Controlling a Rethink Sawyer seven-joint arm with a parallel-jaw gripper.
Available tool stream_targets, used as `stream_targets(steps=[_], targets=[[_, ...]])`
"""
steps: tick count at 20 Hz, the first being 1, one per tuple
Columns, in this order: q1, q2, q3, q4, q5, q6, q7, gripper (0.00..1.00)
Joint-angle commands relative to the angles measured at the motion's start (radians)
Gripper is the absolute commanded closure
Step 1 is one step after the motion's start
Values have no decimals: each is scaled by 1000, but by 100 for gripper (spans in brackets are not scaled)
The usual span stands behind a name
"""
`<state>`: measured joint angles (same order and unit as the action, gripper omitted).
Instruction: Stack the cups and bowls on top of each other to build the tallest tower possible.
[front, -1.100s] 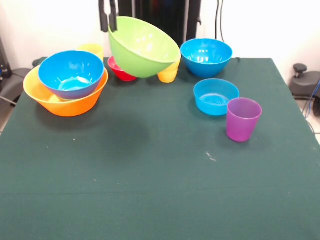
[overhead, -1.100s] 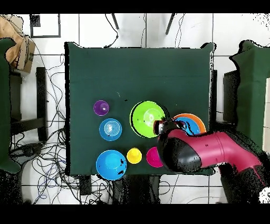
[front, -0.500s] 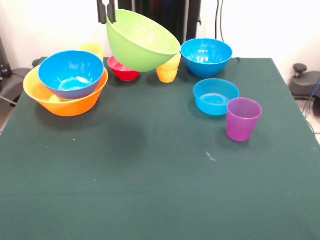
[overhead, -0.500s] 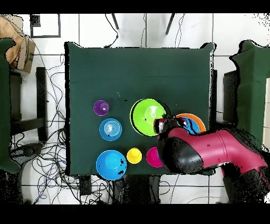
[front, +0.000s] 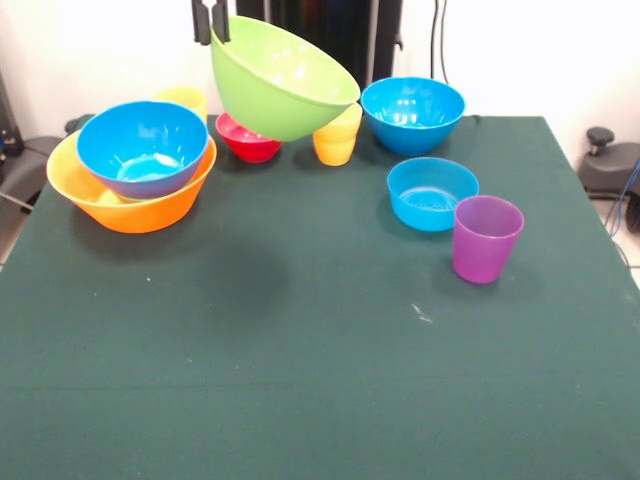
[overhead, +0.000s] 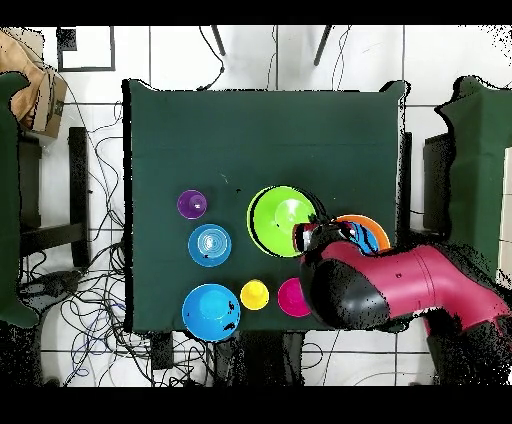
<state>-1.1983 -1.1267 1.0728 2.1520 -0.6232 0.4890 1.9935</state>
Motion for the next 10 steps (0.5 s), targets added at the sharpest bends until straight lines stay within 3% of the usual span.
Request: stream_targets(steps=[1,10], targets=[[-33,56,56,7,-51,113,-316,100],[-86,97,76,-26,-77,150,-377,100]])
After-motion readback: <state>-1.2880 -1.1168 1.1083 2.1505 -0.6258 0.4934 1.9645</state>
